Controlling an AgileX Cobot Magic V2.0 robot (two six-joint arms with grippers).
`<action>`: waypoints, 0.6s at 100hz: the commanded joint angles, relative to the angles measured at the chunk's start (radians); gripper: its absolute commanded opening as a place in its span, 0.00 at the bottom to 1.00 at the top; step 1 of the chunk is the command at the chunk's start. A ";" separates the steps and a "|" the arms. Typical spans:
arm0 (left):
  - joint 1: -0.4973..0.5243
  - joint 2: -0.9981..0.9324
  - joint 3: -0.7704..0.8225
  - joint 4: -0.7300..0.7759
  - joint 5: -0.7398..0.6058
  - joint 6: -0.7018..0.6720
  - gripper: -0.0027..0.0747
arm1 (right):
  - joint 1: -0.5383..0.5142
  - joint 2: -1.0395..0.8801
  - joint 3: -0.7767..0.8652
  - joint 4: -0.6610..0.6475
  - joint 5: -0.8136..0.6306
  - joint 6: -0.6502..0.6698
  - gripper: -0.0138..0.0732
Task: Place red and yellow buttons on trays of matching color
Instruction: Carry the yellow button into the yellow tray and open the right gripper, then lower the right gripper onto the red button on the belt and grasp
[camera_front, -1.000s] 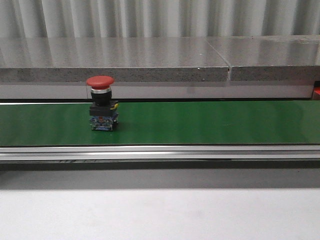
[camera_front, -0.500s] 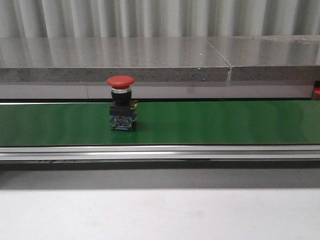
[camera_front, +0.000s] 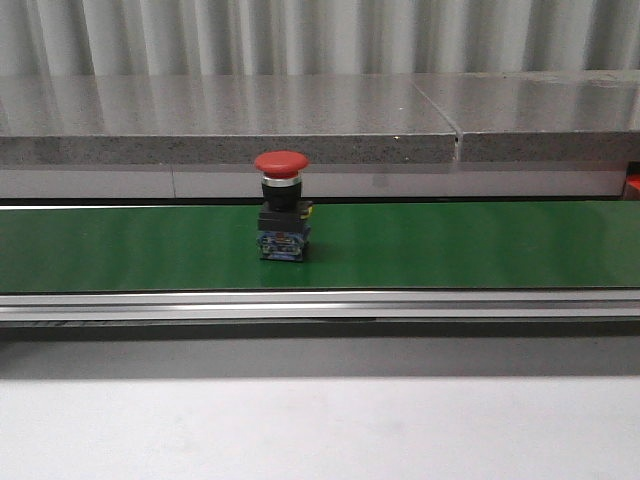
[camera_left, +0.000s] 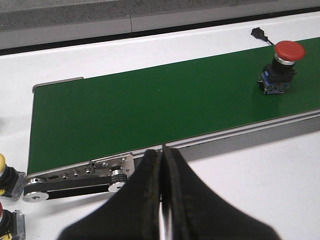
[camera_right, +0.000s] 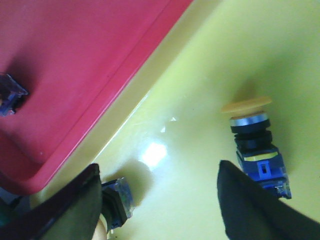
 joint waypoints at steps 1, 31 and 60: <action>-0.009 0.006 -0.025 -0.014 -0.071 0.003 0.01 | 0.008 -0.082 -0.024 0.013 -0.009 -0.003 0.73; -0.009 0.006 -0.025 -0.014 -0.071 0.003 0.01 | 0.136 -0.234 -0.024 0.008 0.082 -0.059 0.73; -0.009 0.006 -0.025 -0.014 -0.071 0.003 0.01 | 0.379 -0.349 -0.024 0.008 0.154 -0.091 0.73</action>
